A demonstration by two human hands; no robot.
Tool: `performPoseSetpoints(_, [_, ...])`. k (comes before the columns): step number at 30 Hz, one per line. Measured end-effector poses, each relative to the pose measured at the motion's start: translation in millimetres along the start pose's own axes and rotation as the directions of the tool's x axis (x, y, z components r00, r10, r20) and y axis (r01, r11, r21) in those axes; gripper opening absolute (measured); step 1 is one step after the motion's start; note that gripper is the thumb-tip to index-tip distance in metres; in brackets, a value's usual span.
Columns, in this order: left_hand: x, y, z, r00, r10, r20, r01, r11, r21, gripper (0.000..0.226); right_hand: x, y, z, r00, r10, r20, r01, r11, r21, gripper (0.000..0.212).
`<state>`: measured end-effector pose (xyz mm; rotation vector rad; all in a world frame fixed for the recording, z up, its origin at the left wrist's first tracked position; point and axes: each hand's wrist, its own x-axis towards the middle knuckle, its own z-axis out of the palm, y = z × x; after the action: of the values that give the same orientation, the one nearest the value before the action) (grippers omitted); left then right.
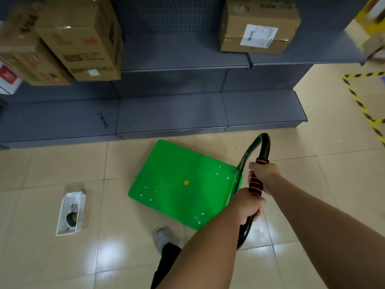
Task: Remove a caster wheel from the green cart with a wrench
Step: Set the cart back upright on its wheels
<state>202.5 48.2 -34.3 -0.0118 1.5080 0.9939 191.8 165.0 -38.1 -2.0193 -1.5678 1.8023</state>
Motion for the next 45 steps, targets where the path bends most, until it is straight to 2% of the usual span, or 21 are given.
performPoseSetpoints(11, [38, 45, -112, 0.999, -0.052, -0.004, 0.052, 0.998, -0.047, 0.005, 5, -72, 121, 0.999, 0.001, 0.039, 0.001, 0.998, -0.057, 0.016])
performPoseSetpoints(19, [65, 78, -168, 0.994, -0.055, -0.097, 0.048, 0.996, -0.074, 0.004, 27, -115, 192, 0.986, -0.028, 0.164, 0.053, 0.987, -0.153, 0.012])
performPoseSetpoints(24, [81, 113, -194, 0.977, -0.078, -0.198, 0.045, 0.985, -0.17, 0.006, 51, -146, 225, 0.975, -0.06, 0.213, 0.103, 0.975, -0.197, 0.011])
performPoseSetpoints(32, [104, 150, -216, 0.948, -0.095, -0.302, 0.037, 0.98, -0.194, 0.005, 78, -184, 251, 0.96, -0.051, 0.274, 0.122, 0.961, -0.249, 0.007])
performPoseSetpoints(42, [123, 171, -223, 0.947, -0.123, -0.298, 0.052, 0.971, -0.235, 0.009, 105, -200, 261, 0.944, -0.021, 0.329, 0.12, 0.951, -0.284, 0.007])
performPoseSetpoints(45, [127, 172, -224, 0.952, -0.122, -0.281, 0.049, 0.966, -0.253, 0.009, 111, -204, 258, 0.925, 0.007, 0.379, 0.111, 0.951, -0.288, 0.014])
